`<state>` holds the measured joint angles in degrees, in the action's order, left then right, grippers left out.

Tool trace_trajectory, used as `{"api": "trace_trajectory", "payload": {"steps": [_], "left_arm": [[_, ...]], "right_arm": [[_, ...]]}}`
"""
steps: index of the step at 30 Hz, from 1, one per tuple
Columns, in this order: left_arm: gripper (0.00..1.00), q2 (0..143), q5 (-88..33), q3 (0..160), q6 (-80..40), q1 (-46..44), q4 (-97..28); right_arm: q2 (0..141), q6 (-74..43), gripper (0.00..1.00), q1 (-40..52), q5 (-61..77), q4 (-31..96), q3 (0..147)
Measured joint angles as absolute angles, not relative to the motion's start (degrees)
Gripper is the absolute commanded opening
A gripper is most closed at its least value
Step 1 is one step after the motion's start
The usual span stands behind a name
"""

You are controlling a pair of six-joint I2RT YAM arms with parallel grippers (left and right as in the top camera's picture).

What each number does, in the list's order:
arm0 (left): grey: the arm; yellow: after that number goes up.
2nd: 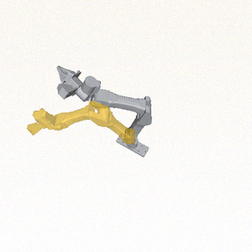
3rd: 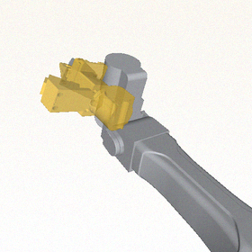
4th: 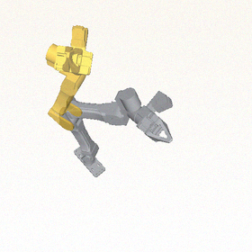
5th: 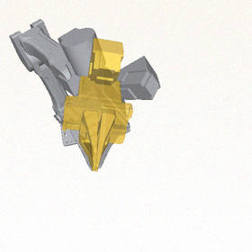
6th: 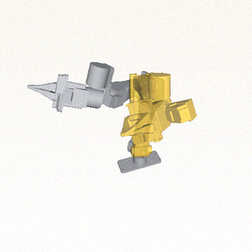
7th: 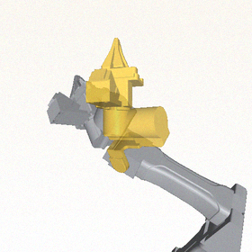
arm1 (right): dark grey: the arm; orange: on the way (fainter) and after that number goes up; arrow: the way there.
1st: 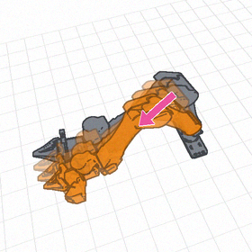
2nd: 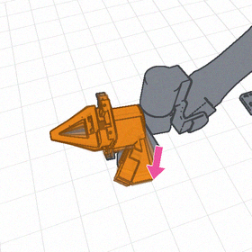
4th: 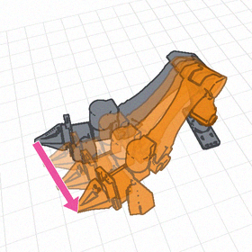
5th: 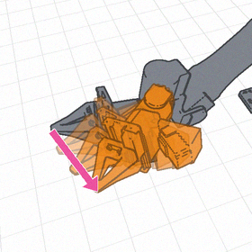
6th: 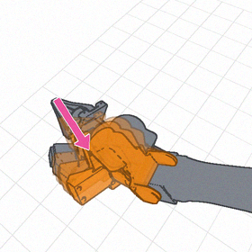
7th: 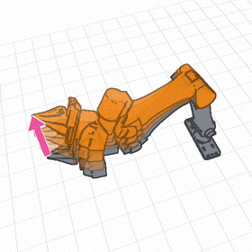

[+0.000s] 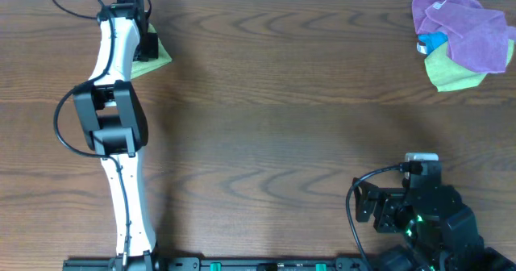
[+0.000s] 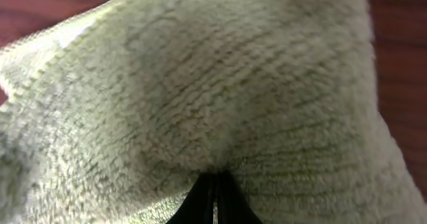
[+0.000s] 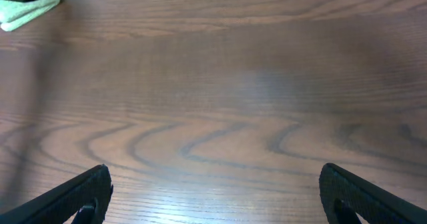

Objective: Fold the cloth
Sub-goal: 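Lower the green cloth onto the table top-left and adjust its position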

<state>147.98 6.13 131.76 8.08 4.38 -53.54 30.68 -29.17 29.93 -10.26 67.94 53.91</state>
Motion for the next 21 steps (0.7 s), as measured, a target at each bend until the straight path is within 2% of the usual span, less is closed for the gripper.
{"api": "trace_trajectory", "payload": {"steps": [11, 21], "left_arm": [[0.06, 147.98, 4.21, 131.83, 10.83, -2.0, -52.47], [0.06, 147.98, 4.4, 131.83, 12.58, -1.74, -52.58]], "right_arm": [[30.68, -29.17, 0.99, 29.93, -10.26, 67.99, 53.91], [30.68, -29.17, 0.99, 29.93, -10.26, 69.01, 53.91]]}}
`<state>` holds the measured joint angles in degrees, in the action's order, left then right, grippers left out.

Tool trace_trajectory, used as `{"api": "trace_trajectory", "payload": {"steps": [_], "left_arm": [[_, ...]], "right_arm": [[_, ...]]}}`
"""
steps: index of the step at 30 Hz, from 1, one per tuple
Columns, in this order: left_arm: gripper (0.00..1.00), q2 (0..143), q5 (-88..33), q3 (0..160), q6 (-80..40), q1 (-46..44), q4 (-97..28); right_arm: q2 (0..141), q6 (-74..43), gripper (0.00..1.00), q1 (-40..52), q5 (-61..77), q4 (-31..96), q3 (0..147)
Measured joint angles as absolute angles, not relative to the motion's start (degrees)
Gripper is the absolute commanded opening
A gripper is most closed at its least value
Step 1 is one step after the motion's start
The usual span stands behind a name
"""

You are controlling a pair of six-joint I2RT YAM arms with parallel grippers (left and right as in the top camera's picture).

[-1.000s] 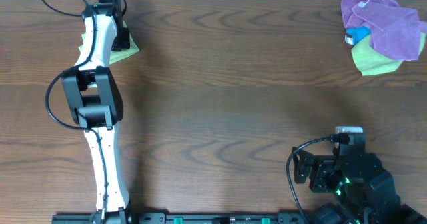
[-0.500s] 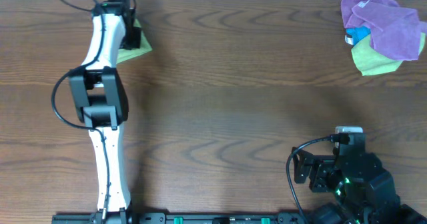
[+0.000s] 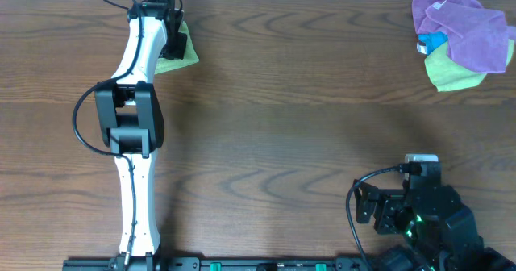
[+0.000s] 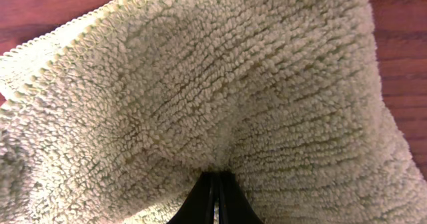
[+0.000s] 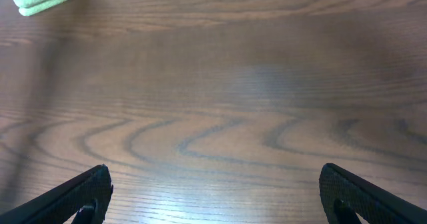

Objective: Fold the cloth
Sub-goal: 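Lower the green cloth onto the table top-left and adjust its position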

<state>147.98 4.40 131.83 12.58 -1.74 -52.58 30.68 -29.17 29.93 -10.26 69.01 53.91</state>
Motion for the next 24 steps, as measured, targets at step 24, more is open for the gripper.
{"api": "trace_trajectory", "payload": {"steps": [24], "left_arm": [[0.06, 147.98, 3.36, 131.83, 27.33, 2.22, -51.92]], "right_arm": [[30.68, -29.17, 0.99, 29.93, -10.26, 69.17, 53.91]]}}
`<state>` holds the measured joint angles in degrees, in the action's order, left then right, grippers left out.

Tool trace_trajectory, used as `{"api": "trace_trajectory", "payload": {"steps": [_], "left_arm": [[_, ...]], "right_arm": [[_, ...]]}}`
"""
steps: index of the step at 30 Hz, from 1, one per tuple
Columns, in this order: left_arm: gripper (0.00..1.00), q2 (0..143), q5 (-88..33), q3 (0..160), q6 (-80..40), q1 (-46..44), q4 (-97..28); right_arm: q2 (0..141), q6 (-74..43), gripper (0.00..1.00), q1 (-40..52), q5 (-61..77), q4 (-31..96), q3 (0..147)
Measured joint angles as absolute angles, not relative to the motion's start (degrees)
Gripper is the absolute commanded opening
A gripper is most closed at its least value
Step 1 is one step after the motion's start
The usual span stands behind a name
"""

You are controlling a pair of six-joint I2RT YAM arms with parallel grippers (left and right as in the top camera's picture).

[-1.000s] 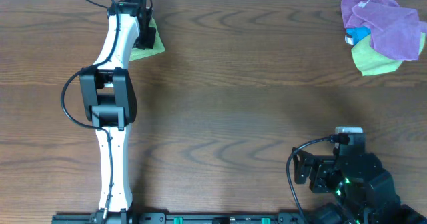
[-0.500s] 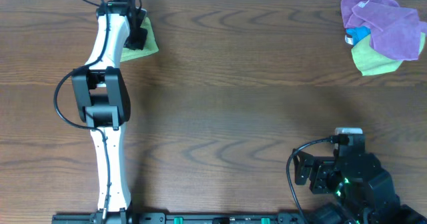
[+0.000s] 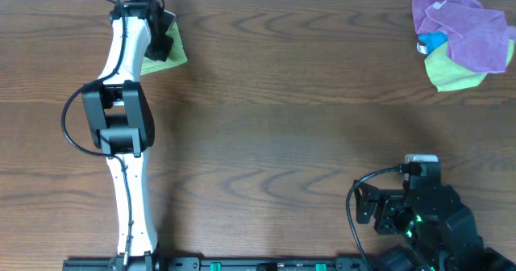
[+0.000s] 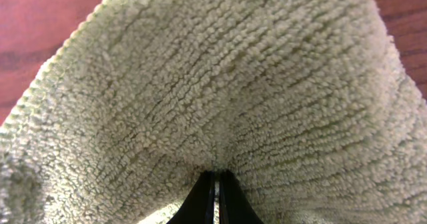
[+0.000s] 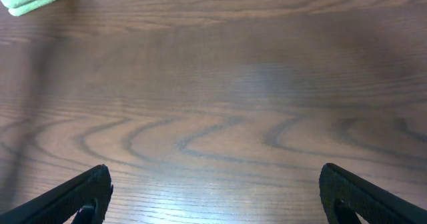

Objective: Fold the cloth
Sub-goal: 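Lower the green cloth onto the table top-left and adjust its position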

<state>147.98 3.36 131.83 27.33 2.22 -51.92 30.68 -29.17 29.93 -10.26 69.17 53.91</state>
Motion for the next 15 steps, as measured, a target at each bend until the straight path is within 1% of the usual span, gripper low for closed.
{"api": "trace_trajectory", "payload": {"steps": [9, 15], "left_arm": [[0.06, 148.35, 3.44, 131.83, 34.68, 2.55, -45.98], [0.06, 148.51, 3.57, 131.83, 36.01, 2.55, -45.82]], "right_arm": [[30.68, -29.17, 0.99, 29.93, -10.26, 69.17, 53.91], [30.68, -29.17, 0.99, 29.93, -10.28, 69.17, 53.91]]}}
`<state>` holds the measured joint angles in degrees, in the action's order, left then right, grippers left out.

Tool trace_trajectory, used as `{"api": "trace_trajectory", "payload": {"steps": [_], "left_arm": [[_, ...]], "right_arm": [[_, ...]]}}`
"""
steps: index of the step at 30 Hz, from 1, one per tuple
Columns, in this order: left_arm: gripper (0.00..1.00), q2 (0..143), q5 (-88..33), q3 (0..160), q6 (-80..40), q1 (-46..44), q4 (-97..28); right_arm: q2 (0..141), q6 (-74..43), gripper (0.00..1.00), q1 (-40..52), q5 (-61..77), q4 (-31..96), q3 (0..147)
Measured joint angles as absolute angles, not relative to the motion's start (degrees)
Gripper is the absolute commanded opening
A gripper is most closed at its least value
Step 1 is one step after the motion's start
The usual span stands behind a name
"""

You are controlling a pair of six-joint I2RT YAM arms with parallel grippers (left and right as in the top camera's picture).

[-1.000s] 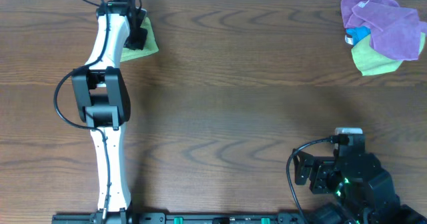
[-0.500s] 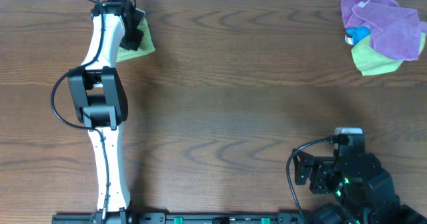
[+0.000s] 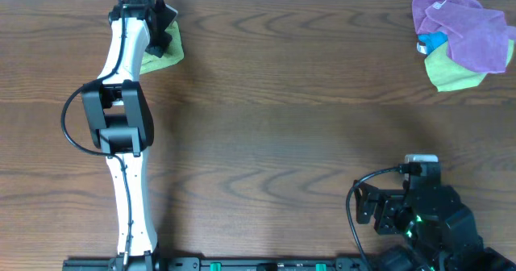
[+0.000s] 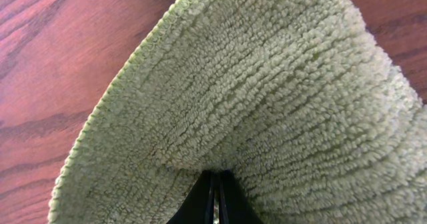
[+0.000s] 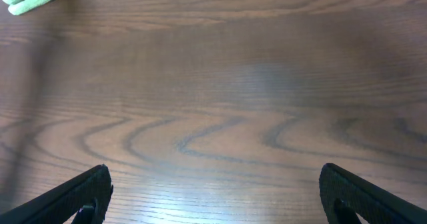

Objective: Fold the cloth
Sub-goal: 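Lower the green cloth onto the table top-left and adjust its position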

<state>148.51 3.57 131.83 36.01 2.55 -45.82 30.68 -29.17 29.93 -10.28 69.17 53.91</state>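
Note:
A light green terry cloth (image 3: 168, 47) lies at the table's far left, partly under the left arm. It fills the left wrist view (image 4: 267, 104), bulging up over the fingers. My left gripper (image 4: 215, 184) is shut on a pinch of this cloth, its jaws pressed together. In the right wrist view the same cloth shows small at the top left. My right gripper (image 5: 213, 197) sits open at the near right of the table, nothing between its fingers (image 5: 73, 194).
A pile of cloths, purple (image 3: 463, 29) over green (image 3: 451, 76) with a blue object (image 3: 431, 42), lies at the far right corner. The brown wooden table (image 3: 306, 142) stretches between the two arms. The table's far edge runs just behind the left gripper.
The left gripper, still shut on the green cloth, has shifted slightly toward the far edge. More bare wood shows at the left in the wrist view. The right arm is unchanged.
The left gripper held the green cloth at the far left throughout. It stood further right with the cloth at the second moment, then back left and nearer the far edge. The cloth stays bunched at the gripper. The right gripper rested open at the near right.

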Motion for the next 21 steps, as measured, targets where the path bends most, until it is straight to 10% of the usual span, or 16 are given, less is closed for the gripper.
{"api": "trace_trajectory", "payload": {"steps": [13, 19, 21], "left_arm": [[0.06, 148.51, 4.12, 132.0, 24.18, 0.45, -48.31], [0.54, 147.59, 4.91, 132.0, 20.51, -0.71, -44.8], [0.96, 146.5, 4.89, 132.0, 19.4, -0.84, -44.12]], "right_arm": [[30.68, -29.17, 0.99, 29.93, -10.66, 69.25, 53.91], [30.68, -29.17, 0.99, 29.93, -10.94, 71.02, 53.91], [30.68, -29.17, 0.99, 29.93, -10.96, 71.13, 53.91]]}}
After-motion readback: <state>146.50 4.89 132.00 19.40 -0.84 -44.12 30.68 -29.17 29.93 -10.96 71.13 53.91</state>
